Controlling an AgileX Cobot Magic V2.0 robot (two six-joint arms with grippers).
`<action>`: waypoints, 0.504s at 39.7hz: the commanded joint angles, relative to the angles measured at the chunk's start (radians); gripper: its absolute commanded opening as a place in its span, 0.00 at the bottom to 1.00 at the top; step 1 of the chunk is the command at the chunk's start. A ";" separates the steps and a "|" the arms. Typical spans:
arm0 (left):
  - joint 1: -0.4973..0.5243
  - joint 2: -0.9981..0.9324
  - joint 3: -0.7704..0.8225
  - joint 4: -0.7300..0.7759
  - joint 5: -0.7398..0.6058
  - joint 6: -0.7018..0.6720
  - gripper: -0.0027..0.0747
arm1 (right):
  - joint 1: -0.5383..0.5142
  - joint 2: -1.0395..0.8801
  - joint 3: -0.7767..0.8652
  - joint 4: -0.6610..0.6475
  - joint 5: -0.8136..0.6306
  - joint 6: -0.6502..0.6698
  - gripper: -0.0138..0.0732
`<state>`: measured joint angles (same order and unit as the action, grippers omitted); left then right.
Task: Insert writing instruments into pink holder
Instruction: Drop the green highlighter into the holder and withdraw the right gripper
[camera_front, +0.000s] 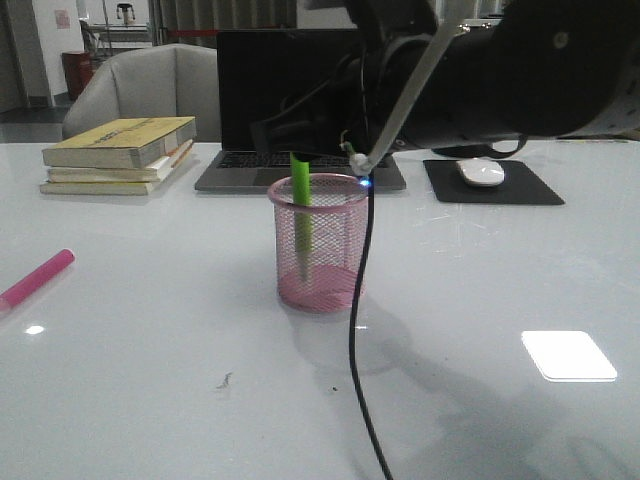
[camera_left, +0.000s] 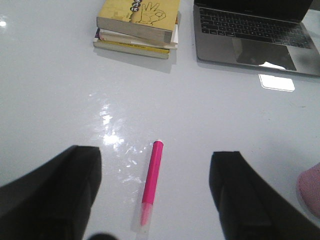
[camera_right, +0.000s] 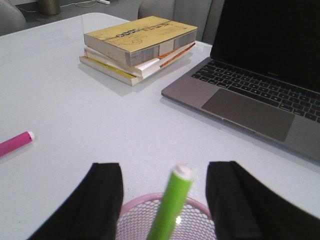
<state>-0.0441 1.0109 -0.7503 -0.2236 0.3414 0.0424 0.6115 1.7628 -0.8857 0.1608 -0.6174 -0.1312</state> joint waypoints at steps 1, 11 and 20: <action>-0.007 -0.012 -0.038 -0.013 -0.062 -0.005 0.69 | -0.004 -0.112 -0.023 0.028 -0.061 -0.010 0.73; -0.007 -0.012 -0.038 -0.013 -0.062 -0.005 0.69 | -0.110 -0.358 -0.023 0.153 0.231 -0.218 0.69; -0.007 -0.012 -0.038 -0.013 -0.062 -0.005 0.69 | -0.261 -0.548 -0.020 0.155 0.574 -0.296 0.67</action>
<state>-0.0441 1.0109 -0.7503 -0.2236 0.3438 0.0424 0.4067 1.2993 -0.8857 0.3147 -0.0956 -0.4047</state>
